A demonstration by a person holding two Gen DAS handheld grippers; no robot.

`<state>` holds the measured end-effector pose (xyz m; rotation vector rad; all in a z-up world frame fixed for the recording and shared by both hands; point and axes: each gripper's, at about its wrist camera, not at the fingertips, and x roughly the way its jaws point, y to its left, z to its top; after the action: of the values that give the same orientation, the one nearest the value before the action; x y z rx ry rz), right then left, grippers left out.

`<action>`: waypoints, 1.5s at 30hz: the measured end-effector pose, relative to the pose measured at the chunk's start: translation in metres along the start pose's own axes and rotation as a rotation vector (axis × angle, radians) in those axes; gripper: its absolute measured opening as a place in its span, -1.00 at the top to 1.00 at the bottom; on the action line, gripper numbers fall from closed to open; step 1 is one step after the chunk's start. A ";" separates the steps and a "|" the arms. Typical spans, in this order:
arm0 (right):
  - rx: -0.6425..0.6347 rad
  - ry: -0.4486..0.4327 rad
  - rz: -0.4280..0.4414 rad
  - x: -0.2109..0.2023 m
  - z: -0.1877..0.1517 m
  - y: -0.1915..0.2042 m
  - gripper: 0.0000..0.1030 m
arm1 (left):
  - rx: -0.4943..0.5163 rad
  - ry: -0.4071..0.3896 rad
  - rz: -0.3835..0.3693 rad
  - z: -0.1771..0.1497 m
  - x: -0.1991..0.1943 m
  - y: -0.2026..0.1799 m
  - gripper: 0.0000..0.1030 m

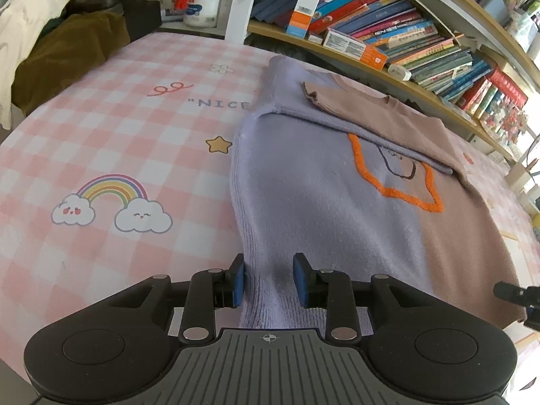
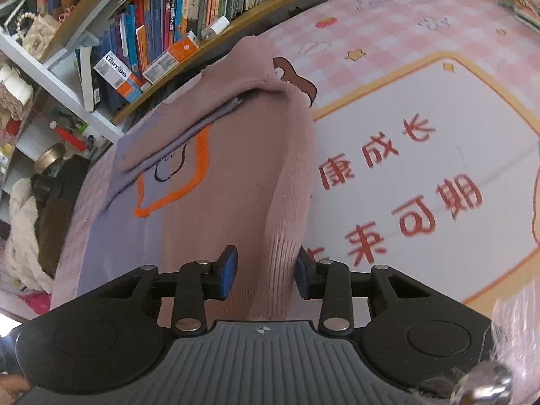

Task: Fold clothes
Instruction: 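Grasp the hem with the right tool while the left tool grasps the lavender hem, then lift the hem with both tools and fold it up toward the collar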

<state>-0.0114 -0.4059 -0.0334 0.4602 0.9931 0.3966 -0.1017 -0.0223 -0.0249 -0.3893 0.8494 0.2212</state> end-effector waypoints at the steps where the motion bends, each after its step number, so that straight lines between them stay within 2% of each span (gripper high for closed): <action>1: 0.006 0.004 0.004 -0.001 -0.001 -0.001 0.43 | -0.003 0.001 -0.003 0.000 0.000 0.000 0.44; 5: 0.009 0.030 0.017 -0.002 -0.003 -0.003 0.66 | -0.016 0.001 -0.014 -0.002 -0.001 0.001 0.53; 7: 0.026 0.044 0.030 -0.002 -0.005 -0.007 0.79 | -0.025 0.001 -0.012 -0.004 -0.003 0.002 0.70; 10: 0.023 0.049 0.029 -0.005 -0.006 -0.010 0.86 | -0.045 0.007 -0.016 -0.008 -0.005 0.005 0.87; 23: -0.014 0.078 0.070 -0.040 -0.021 -0.024 0.87 | -0.110 0.018 -0.040 -0.041 -0.037 0.004 0.88; 34: -0.109 0.177 0.068 -0.072 -0.051 -0.040 0.87 | -0.135 0.059 -0.037 -0.086 -0.068 0.002 0.88; 45: -0.178 0.279 0.079 -0.084 -0.061 -0.044 0.87 | -0.133 0.091 -0.034 -0.103 -0.083 0.000 0.88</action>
<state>-0.1008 -0.4743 -0.0268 0.2880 1.1994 0.6267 -0.2253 -0.0683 -0.0228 -0.5417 0.9195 0.2301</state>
